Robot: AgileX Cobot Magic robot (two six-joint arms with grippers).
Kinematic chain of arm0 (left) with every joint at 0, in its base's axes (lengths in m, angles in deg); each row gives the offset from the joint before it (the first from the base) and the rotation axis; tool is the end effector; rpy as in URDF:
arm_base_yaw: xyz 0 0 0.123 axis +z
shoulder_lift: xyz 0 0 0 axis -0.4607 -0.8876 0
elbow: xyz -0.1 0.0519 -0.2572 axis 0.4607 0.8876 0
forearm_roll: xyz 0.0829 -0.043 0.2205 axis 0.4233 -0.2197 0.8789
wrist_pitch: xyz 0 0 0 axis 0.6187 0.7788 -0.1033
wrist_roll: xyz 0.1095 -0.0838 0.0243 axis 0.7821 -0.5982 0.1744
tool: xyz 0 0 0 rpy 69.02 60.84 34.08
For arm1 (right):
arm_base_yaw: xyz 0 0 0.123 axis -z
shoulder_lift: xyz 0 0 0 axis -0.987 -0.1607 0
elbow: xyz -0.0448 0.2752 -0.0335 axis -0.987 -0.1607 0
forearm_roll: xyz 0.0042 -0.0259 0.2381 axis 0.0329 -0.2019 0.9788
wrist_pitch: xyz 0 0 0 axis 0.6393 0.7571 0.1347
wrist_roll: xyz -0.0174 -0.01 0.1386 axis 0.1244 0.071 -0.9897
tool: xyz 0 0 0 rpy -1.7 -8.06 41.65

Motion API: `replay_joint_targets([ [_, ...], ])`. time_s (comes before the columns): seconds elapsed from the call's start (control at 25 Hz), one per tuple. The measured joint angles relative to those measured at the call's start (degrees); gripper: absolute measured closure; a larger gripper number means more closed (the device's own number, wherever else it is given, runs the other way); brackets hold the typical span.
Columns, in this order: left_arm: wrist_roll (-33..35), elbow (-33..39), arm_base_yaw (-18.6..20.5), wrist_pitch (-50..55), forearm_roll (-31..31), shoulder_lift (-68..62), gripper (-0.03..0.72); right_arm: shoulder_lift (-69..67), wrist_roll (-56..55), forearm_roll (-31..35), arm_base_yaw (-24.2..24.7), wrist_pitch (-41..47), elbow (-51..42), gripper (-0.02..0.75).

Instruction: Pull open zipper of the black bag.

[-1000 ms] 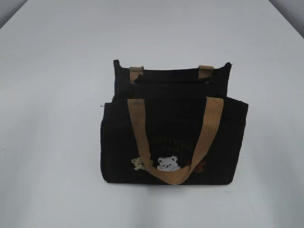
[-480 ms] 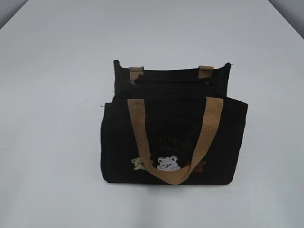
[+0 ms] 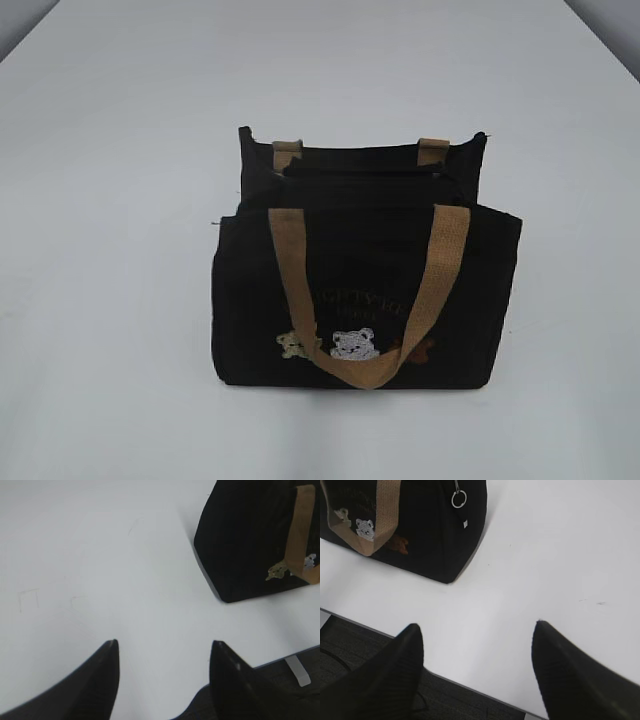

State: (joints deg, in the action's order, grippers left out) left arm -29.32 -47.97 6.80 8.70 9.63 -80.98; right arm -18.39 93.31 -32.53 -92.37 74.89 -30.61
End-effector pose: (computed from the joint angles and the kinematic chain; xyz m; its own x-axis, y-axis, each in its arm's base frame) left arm 0.0401 -0.0216 0.2534 -0.4785 0.2325 -0.8468 0.4106 0.9116 0.0183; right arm 0.0327 0.0259 0.2386 -0.4982 -0.2341 -0.8349 -0.3770 0.9256 -0.0345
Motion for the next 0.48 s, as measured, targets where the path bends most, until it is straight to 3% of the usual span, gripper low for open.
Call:
replay_joint_targets([
  [0.48,0.0,0.0,0.0,0.0,0.0,0.0,0.255,0.0,0.1,0.1,0.0,-0.1,0.0,0.212],
])
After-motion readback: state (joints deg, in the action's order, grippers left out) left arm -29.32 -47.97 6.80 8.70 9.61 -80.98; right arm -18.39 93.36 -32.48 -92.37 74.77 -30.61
